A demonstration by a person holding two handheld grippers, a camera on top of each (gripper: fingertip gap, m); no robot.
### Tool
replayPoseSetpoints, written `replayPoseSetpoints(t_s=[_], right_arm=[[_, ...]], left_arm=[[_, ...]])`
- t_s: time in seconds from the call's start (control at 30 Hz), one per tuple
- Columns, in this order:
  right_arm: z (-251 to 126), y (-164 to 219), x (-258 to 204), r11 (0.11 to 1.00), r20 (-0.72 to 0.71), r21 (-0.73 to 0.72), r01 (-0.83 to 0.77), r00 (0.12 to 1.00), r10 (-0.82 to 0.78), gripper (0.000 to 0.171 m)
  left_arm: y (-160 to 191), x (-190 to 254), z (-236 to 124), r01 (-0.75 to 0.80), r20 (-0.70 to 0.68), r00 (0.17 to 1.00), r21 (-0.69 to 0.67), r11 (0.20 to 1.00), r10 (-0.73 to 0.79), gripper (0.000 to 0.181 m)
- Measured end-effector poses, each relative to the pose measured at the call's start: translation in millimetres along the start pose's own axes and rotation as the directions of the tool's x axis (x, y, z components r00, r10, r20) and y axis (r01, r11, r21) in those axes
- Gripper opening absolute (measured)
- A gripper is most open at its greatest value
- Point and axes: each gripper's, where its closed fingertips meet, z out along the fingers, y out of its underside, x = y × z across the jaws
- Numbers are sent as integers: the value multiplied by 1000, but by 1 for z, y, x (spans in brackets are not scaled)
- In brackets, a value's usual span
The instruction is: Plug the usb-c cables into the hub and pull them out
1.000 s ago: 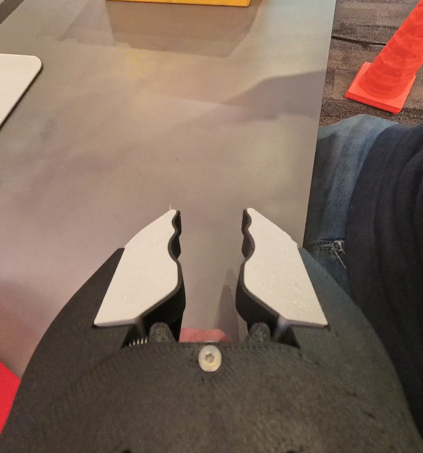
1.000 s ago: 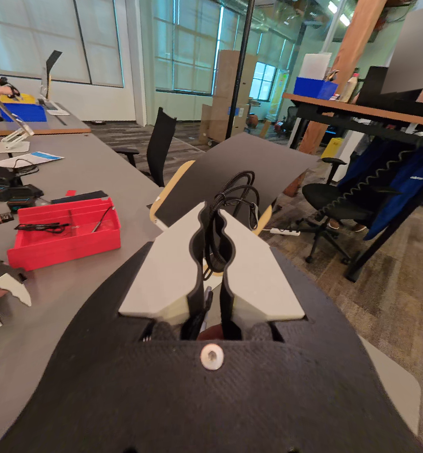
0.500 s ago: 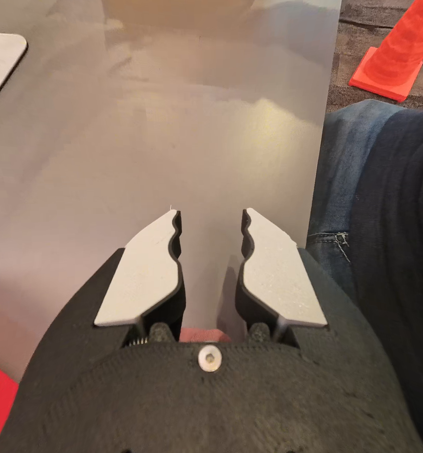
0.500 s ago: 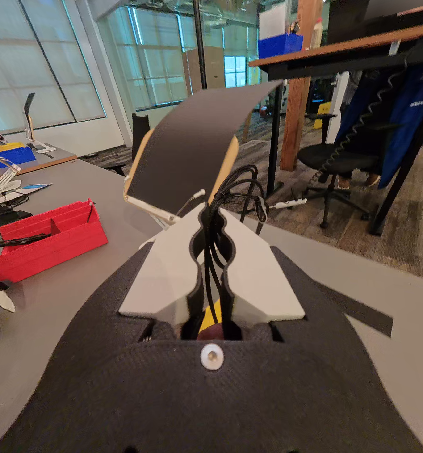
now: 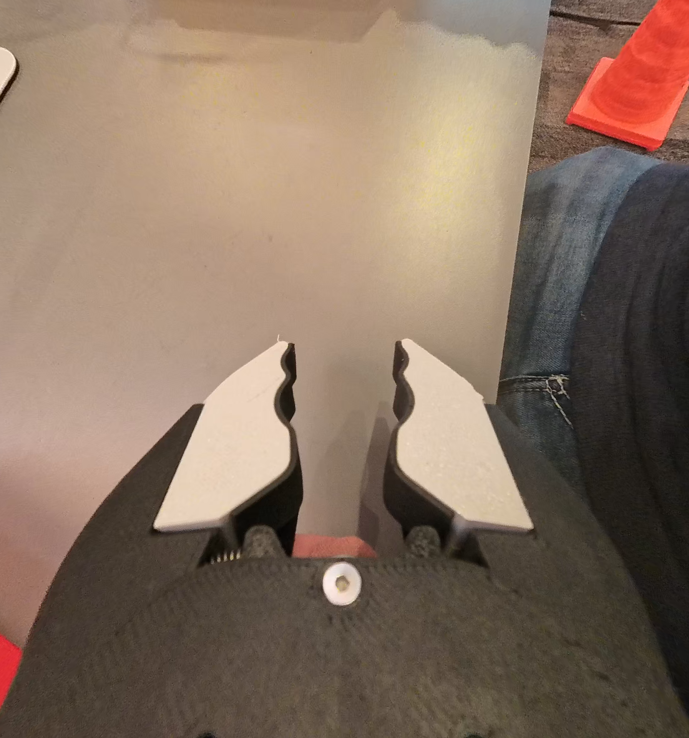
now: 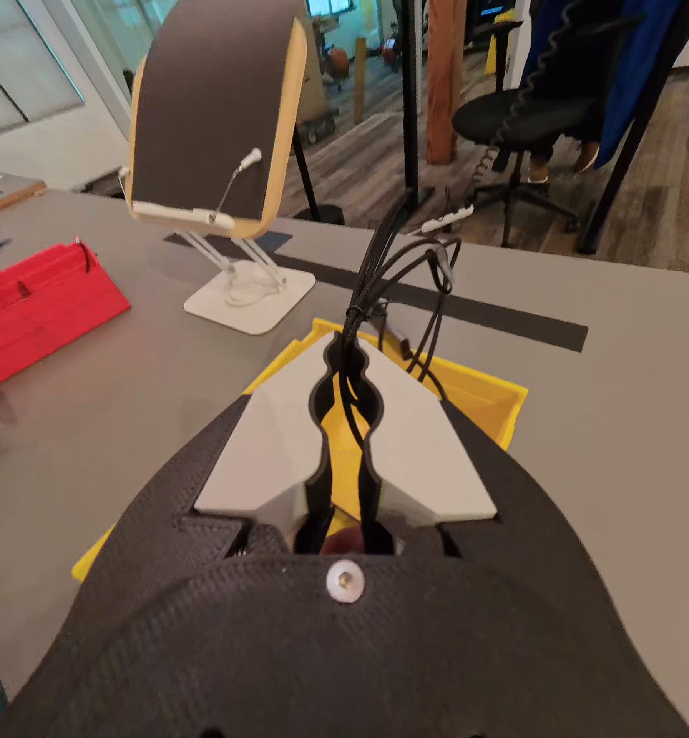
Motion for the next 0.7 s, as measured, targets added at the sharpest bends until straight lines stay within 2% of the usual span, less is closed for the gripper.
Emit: replayPoseSetpoints(t_s=[0.03, 0.23, 0.33, 0.43, 0.57, 0.7], right_arm=[[0, 7, -1, 1000, 0, -27, 13, 1000, -13, 0], [8, 46, -15, 978, 30, -197, 71, 997, -67, 0], [15, 70, -21, 937, 27, -328, 121, 993, -119, 0], [24, 95, -27, 869, 15, -470, 155, 986, -168, 1], [42, 126, -28, 721, 4, -669, 182, 970, -241, 2], [62, 143, -36, 593, 64, -781, 195, 970, -234, 2]], left_arm=[[0, 0, 0, 0, 1, 1000, 0, 1000, 0, 46], [1, 3, 1, -14, -1, 1000, -10, 1000, 14, 46], [2, 4, 3, -27, -4, 1000, -19, 999, 27, 46], [3, 6, 3, -33, -7, 999, -22, 999, 33, 46], [2, 8, 5, -40, -16, 999, -23, 999, 40, 46], [4, 10, 5, -56, -17, 998, -36, 998, 55, 47]])
